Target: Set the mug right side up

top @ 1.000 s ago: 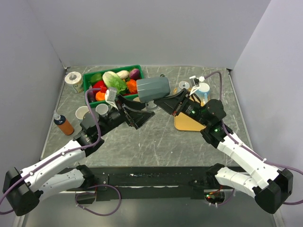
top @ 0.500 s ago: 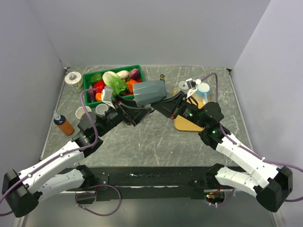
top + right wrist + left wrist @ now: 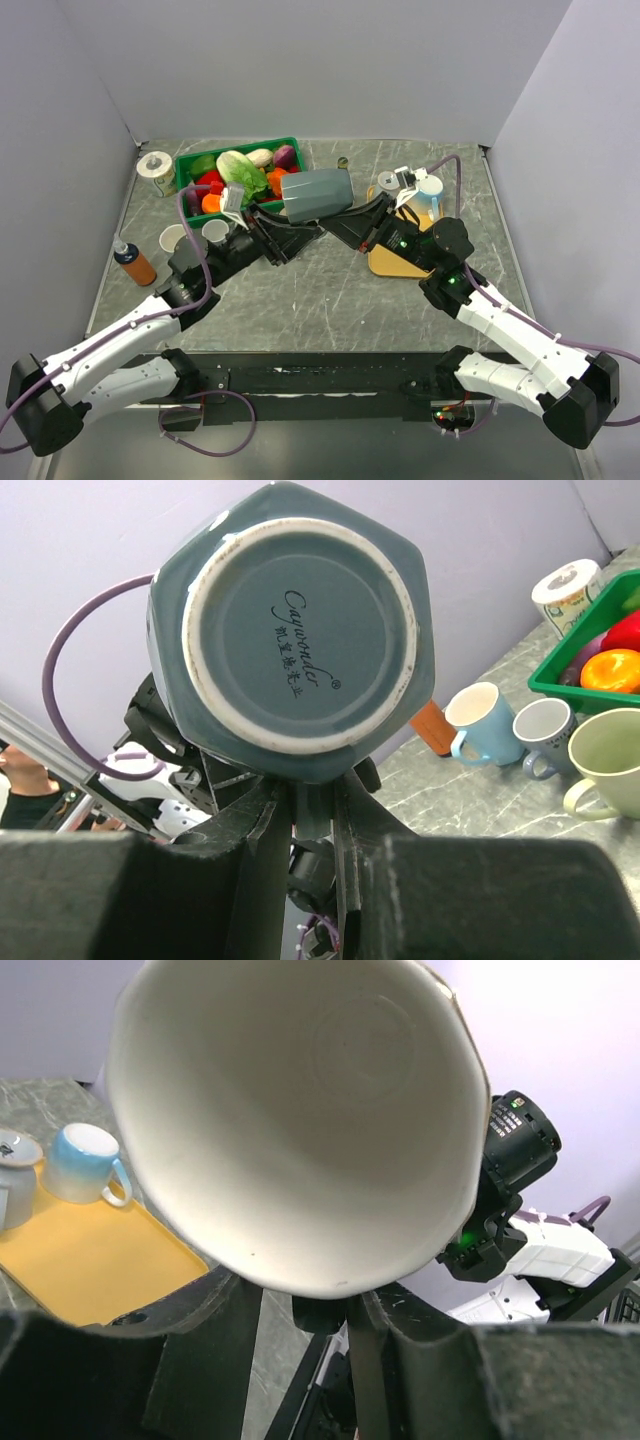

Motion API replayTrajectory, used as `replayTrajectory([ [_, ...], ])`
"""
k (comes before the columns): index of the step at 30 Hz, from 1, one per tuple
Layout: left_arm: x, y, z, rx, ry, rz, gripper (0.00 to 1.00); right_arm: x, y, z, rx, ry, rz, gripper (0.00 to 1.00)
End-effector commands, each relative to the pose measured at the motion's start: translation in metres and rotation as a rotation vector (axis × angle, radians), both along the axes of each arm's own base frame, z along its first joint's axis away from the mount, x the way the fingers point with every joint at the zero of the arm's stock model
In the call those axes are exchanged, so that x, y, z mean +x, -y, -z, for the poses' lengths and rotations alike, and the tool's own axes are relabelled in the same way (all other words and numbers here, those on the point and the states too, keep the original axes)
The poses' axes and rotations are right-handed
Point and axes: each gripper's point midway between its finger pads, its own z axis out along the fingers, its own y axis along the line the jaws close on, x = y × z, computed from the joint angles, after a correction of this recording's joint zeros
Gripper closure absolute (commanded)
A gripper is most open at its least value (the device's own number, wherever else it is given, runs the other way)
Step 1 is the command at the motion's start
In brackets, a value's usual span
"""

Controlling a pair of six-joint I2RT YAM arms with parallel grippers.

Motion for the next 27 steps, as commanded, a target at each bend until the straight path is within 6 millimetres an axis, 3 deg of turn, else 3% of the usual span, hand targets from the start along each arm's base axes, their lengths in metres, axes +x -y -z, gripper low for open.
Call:
replayTrajectory([
  [1,-0.006,0.004,-0.025,-0.022,0.054,0.035,0.58,-0.017,0.01,-0.043,0.111,0.13,-0.005,1.0],
  [4,-0.004,0.003,-0.025,-0.029,0.05,0.027,0.67,-0.015,0.009,-0.038,0.089,0.118,-0.001,1.0],
  [8,0.001,-0.001,-0.025,-0.026,0.035,-0.012,0.99,-0.011,0.009,-0.03,0.05,0.104,0.019,1.0],
  [10,0.008,-0.004,-0.023,-0.019,0.014,-0.055,0.99,-0.006,0.009,-0.024,0.029,0.09,0.044,1.0],
  [13,0.018,-0.007,-0.018,0.007,-0.015,-0.107,0.99,0.002,0.008,-0.006,-0.048,0.054,0.072,0.78],
  [14,0.019,-0.008,-0.019,0.013,-0.018,-0.116,0.99,0.005,0.009,-0.006,-0.065,0.044,0.087,0.57],
  [16,0.025,-0.009,-0.014,0.035,-0.039,-0.144,0.99,0.01,0.007,0.013,-0.141,-0.008,0.096,0.39],
  [17,0.027,-0.009,-0.014,0.041,-0.047,-0.155,0.99,0.012,0.008,0.01,-0.154,-0.008,0.107,0.26],
  [18,0.032,-0.009,-0.005,0.074,-0.07,-0.171,0.99,0.014,0.008,0.026,-0.21,-0.053,0.114,0.21],
  [20,0.045,-0.008,0.003,0.112,-0.115,-0.224,0.99,0.025,0.013,0.037,-0.272,-0.092,0.178,0.12],
  [21,0.05,-0.007,0.021,0.188,-0.152,-0.239,0.99,0.028,0.02,0.062,-0.357,-0.16,0.209,0.1],
  [22,0.055,-0.007,0.018,0.201,-0.161,-0.262,0.99,0.032,0.024,0.069,-0.388,-0.181,0.237,0.08],
  [25,0.071,-0.008,0.044,0.299,-0.206,-0.336,0.99,0.036,0.045,0.1,-0.49,-0.261,0.334,0.03],
  [27,0.075,-0.005,0.055,0.34,-0.212,-0.354,0.99,0.037,0.058,0.109,-0.517,-0.28,0.392,0.0],
])
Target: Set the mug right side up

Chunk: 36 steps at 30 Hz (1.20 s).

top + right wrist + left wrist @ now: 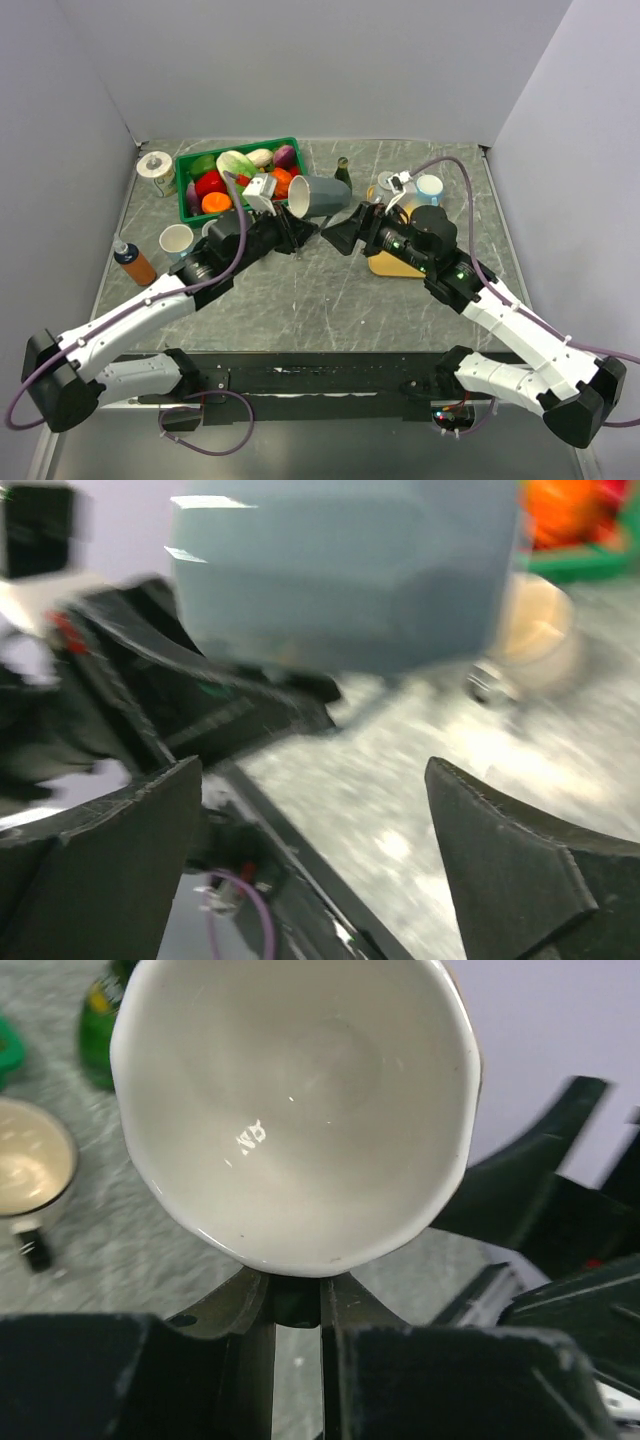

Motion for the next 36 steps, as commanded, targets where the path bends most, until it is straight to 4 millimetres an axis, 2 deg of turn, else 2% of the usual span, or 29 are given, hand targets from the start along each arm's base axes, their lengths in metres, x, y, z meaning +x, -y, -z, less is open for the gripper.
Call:
replayTrajectory([
  [1,0.018,-0.008,-0.021,0.041,0.074,-0.108,0.99,0.004,0.041,0.04,-0.179,-0.077,0.179,0.0],
  [4,0.023,-0.003,-0.009,0.094,0.051,-0.114,0.99,0.003,0.062,0.052,-0.228,-0.089,0.261,0.0],
  [7,0.03,0.006,0.002,0.16,0.025,-0.112,0.99,0.006,0.08,0.057,-0.262,-0.088,0.339,0.0],
  [8,0.032,0.012,0.019,0.207,-0.009,-0.105,0.99,0.005,0.084,0.06,-0.282,-0.095,0.35,0.0],
  [10,0.035,0.024,0.014,0.199,-0.023,-0.079,0.99,0.007,0.092,0.06,-0.31,-0.086,0.382,0.0],
  [11,0.037,0.032,0.038,0.268,-0.078,-0.061,0.99,0.007,0.093,0.061,-0.317,-0.085,0.387,0.0],
  [12,0.044,0.036,0.022,0.273,-0.07,-0.088,0.99,0.007,0.096,0.062,-0.329,-0.084,0.396,0.0],
  [13,0.051,0.042,0.038,0.327,-0.103,-0.099,0.99,0.008,0.099,0.061,-0.331,-0.082,0.41,0.0],
  [16,0.06,0.045,0.042,0.383,-0.13,-0.142,0.99,0.008,0.104,0.061,-0.341,-0.082,0.43,0.0],
  [17,0.062,0.05,0.054,0.407,-0.144,-0.142,0.99,0.009,0.107,0.063,-0.347,-0.085,0.445,0.0],
  [19,0.067,0.05,0.061,0.438,-0.159,-0.167,0.99,0.008,0.111,0.065,-0.356,-0.091,0.458,0.0],
  [20,0.069,0.053,0.073,0.469,-0.175,-0.173,0.99,0.007,0.112,0.065,-0.361,-0.091,0.463,0.0],
  [21,0.073,0.055,0.07,0.475,-0.171,-0.194,0.99,0.008,0.115,0.066,-0.373,-0.087,0.475,0.0],
  [22,0.076,0.049,0.085,0.536,-0.192,-0.228,0.99,0.008,0.118,0.069,-0.388,-0.09,0.483,0.0],
  [27,0.083,0.051,0.092,0.611,-0.205,-0.257,0.99,0.007,0.131,0.071,-0.423,-0.069,0.522,0.0],
  [32,0.083,0.052,0.12,0.719,-0.261,-0.229,0.99,0.006,0.138,0.073,-0.433,-0.059,0.542,0.0],
  [36,0.087,0.056,0.13,0.735,-0.286,-0.213,0.99,0.004,0.141,0.077,-0.426,-0.057,0.553,0.0],
])
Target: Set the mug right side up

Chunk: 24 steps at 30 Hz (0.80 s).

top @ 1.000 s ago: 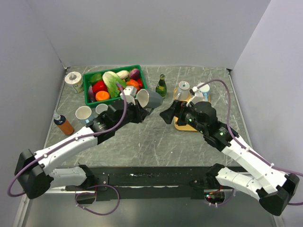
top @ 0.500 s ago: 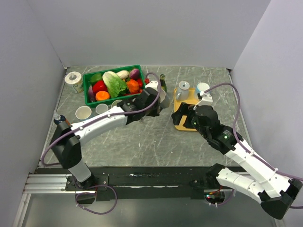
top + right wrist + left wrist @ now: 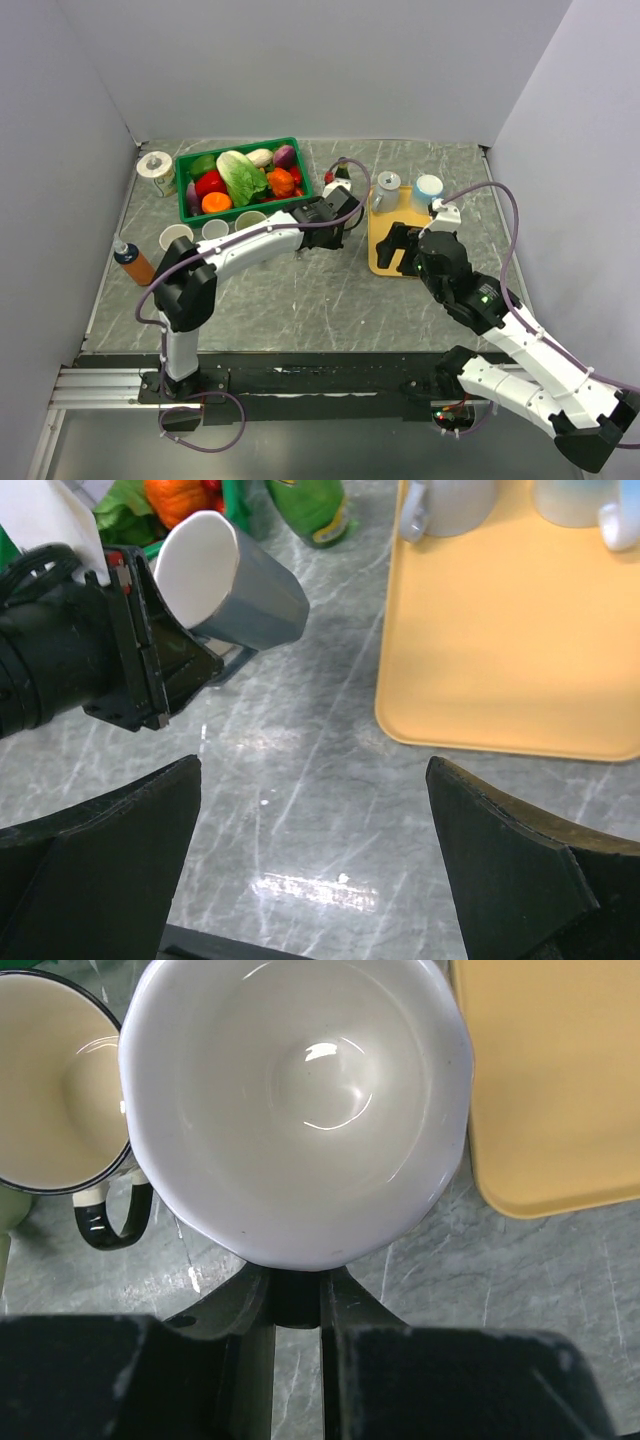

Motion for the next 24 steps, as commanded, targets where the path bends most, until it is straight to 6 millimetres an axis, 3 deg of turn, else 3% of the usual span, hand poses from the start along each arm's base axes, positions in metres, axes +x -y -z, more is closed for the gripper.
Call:
replayTrajectory([
  [1,0.019,0.011,-0.027,-0.04,0.072,-0.015,0.99,0.001,0.01,-0.002,-0.006,0.036,0.04,0.0],
  [11,0.033,-0.003,-0.004,0.054,0.033,-0.05,0.99,0.0,0.011,0.003,-0.017,0.019,0.041,0.0],
  [20,0.038,-0.006,0.01,0.035,-0.004,-0.036,0.99,0.001,0.011,0.009,-0.017,-0.013,0.055,0.0],
  [24,0.038,-0.005,0.01,0.029,-0.009,-0.031,0.89,0.001,0.012,0.009,-0.024,-0.032,0.07,0.0],
])
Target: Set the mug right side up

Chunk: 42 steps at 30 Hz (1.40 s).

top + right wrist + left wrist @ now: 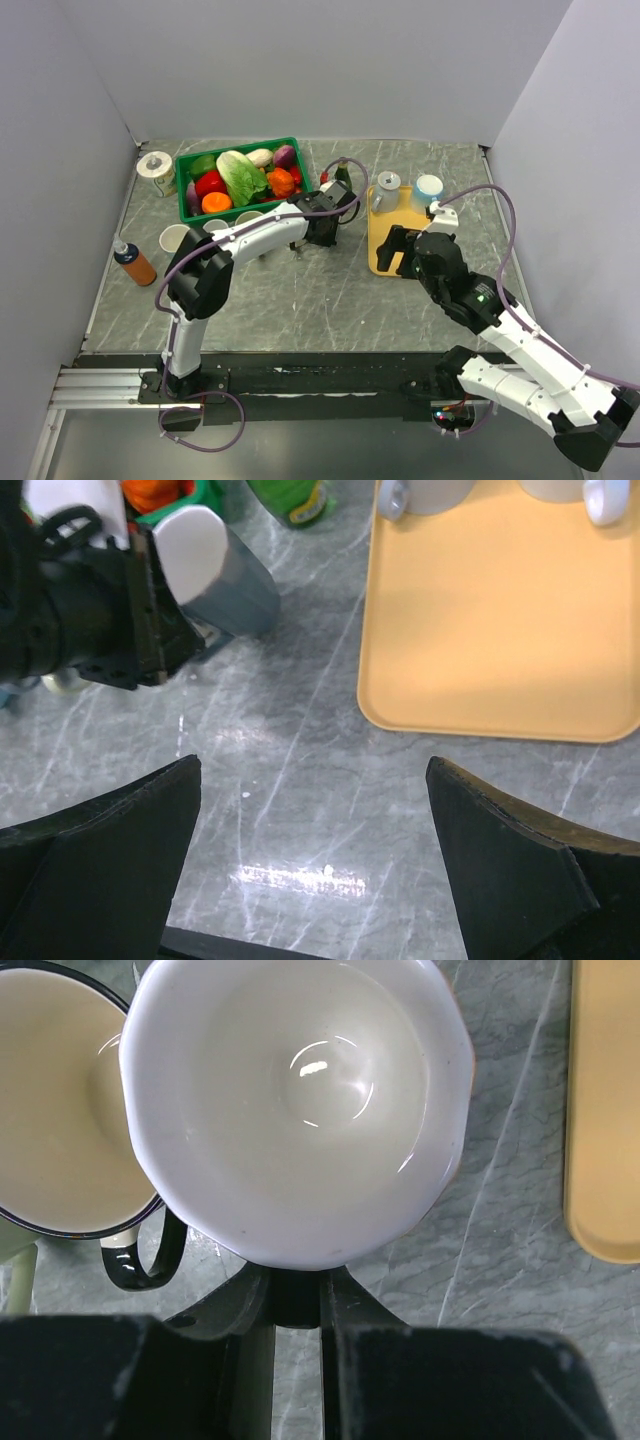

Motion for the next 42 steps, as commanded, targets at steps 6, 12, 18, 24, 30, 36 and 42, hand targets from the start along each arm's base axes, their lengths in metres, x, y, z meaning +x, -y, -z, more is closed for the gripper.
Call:
replayTrajectory([
  [6,0.018,0.018,-0.024,-0.068,0.07,0.016,0.79,0.004,0.006,-0.006,-0.003,-0.012,0.054,0.0],
  [12,0.018,0.02,-0.02,-0.068,0.059,0.019,0.69,0.003,0.008,-0.005,-0.004,-0.009,0.057,0.0],
  [18,0.016,0.022,-0.026,-0.094,0.067,0.023,0.42,0.002,0.02,-0.003,-0.002,-0.027,0.135,0.0],
  [24,0.012,0.024,-0.05,-0.151,0.092,0.036,0.29,0.008,0.019,-0.003,0.01,-0.032,0.155,0.0],
  [30,0.001,0.013,-0.094,-0.228,0.16,0.03,0.01,0.033,0.029,-0.007,-0.035,-0.037,0.264,0.0],
  [36,-0.004,-0.016,-0.124,-0.233,0.273,-0.001,0.04,0.083,0.026,0.002,-0.047,-0.091,0.265,0.0],
  [42,-0.019,-0.034,-0.163,-0.365,0.406,-0.006,0.04,0.14,0.019,0.013,-0.116,-0.136,0.262,0.03],
])
